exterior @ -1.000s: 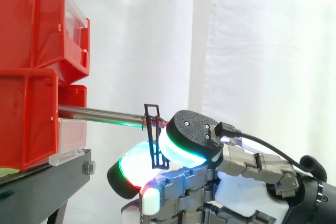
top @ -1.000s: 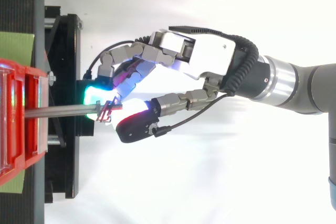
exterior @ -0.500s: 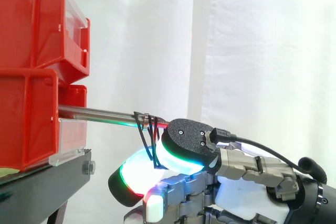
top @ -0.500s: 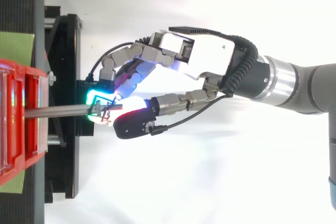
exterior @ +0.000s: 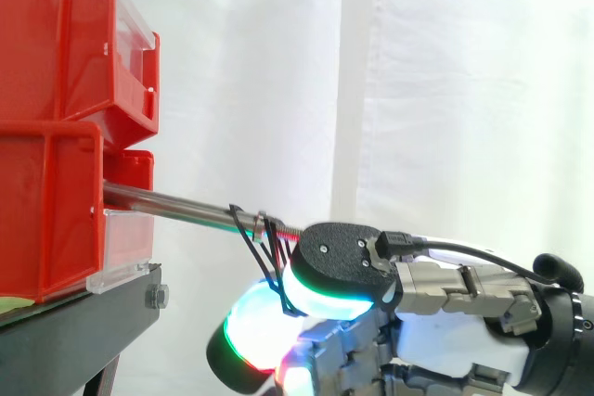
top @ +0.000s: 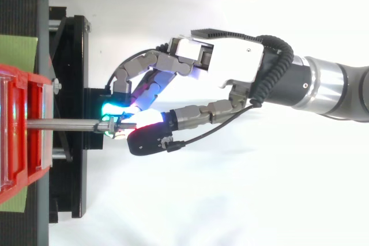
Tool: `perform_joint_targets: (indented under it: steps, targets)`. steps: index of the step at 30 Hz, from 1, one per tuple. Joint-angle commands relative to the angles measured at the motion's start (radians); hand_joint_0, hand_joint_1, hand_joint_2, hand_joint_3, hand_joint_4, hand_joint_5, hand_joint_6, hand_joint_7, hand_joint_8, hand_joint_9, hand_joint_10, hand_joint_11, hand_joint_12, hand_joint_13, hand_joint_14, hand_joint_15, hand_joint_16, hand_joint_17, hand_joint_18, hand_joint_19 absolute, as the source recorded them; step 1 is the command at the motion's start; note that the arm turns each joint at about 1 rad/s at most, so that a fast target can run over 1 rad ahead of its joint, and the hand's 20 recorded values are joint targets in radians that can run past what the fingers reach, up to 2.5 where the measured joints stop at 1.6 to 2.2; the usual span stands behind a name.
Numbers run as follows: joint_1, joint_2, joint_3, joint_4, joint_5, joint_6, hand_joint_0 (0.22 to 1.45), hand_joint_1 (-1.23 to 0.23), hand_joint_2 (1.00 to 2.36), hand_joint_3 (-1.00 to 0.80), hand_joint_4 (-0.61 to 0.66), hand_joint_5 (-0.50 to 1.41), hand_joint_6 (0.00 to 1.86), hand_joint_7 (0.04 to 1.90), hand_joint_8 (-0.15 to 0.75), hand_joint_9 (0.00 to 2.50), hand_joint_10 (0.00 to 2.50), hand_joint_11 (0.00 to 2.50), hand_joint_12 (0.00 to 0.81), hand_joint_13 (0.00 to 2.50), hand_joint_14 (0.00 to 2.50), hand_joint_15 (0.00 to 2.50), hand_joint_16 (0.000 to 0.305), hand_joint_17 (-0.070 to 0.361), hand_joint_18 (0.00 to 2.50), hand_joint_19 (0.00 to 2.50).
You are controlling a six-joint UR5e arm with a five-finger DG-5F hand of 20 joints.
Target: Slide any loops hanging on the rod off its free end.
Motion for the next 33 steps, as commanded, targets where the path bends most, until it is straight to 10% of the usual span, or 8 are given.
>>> perform_joint_targets:
  steps: [1, 10, 24, 33]
  targets:
    - [-0.001, 0.029, -0.025, -0.055, -0.002, -0.002, 0.58, -0.69, 1.08, 0.04, 0.16, -0.17, 0.91, 0.93, 0.387, 1.02, 0.01, 0.51, 0.385, 0.96, 0.01, 0.27, 0.055, 0.125, 0.92, 0.32]
    - [-0.001, 0.133, -0.129, -0.051, 0.004, -0.068, 0.58, -0.69, 1.09, 0.03, 0.17, -0.17, 0.91, 0.93, 0.388, 1.03, 0.01, 0.50, 0.386, 0.96, 0.01, 0.27, 0.056, 0.126, 0.92, 0.31]
    - [-0.002, 0.167, -0.131, -0.124, 0.004, -0.072, 0.57, -0.69, 1.12, 0.02, 0.18, -0.17, 0.90, 0.93, 0.390, 1.03, 0.01, 0.50, 0.386, 0.96, 0.01, 0.26, 0.056, 0.126, 0.92, 0.32]
    - [-0.012, 0.216, -0.132, -0.324, 0.005, -0.040, 0.58, -0.64, 1.00, -0.09, 0.23, -0.17, 0.89, 1.03, 0.381, 1.02, 0.01, 0.50, 0.382, 0.94, 0.01, 0.28, 0.055, 0.123, 0.88, 0.35]
